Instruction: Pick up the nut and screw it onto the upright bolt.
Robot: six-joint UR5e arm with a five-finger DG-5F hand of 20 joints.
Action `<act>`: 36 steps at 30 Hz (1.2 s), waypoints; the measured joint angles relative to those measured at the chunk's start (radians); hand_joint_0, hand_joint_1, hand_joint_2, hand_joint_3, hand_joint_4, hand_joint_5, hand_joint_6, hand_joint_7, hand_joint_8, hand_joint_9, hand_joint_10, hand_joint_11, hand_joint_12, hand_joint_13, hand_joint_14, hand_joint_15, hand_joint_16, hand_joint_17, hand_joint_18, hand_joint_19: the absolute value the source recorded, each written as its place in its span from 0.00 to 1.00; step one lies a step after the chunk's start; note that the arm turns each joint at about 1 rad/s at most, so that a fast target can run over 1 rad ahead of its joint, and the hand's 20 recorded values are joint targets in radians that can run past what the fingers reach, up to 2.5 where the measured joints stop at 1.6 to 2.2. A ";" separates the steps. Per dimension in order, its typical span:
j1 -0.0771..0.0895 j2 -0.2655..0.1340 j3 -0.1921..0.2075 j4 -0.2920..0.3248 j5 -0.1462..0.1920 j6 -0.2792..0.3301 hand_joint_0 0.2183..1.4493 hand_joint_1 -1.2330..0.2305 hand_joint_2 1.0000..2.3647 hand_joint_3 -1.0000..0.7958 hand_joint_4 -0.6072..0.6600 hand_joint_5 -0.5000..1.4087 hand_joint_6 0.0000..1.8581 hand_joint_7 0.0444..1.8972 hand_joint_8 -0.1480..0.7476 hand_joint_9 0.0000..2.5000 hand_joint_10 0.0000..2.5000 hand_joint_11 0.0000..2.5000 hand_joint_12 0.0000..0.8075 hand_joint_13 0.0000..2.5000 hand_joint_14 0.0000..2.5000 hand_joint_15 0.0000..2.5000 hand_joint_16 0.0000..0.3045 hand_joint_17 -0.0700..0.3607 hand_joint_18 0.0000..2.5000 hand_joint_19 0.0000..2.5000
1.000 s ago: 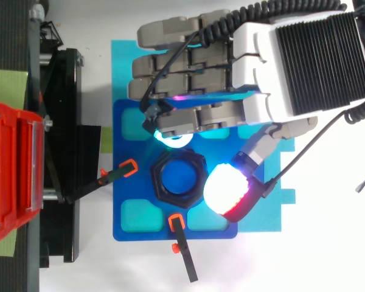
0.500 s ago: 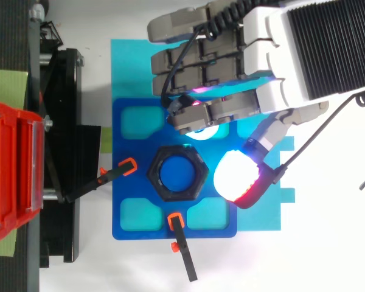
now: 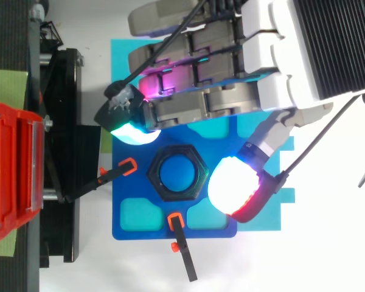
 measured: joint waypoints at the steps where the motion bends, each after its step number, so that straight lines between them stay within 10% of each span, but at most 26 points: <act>1: 0.001 0.000 0.002 0.001 -0.002 0.000 0.23 0.69 0.00 0.28 0.59 0.19 0.27 0.32 0.39 0.34 0.00 0.00 0.24 0.28 0.00 0.00 0.07 0.27 0.18 0.00; 19: 0.065 -0.017 0.004 -0.012 0.064 -0.007 0.22 0.75 0.00 0.28 0.56 0.17 0.27 0.28 0.37 0.19 0.00 0.00 0.31 0.15 0.00 0.00 0.09 0.31 0.03 0.00; 36: 0.060 -0.049 -0.029 0.012 0.072 0.009 0.22 0.76 0.00 0.28 0.61 0.18 0.27 0.45 0.42 0.19 0.00 0.00 0.34 0.16 0.00 0.00 0.09 0.31 0.03 0.00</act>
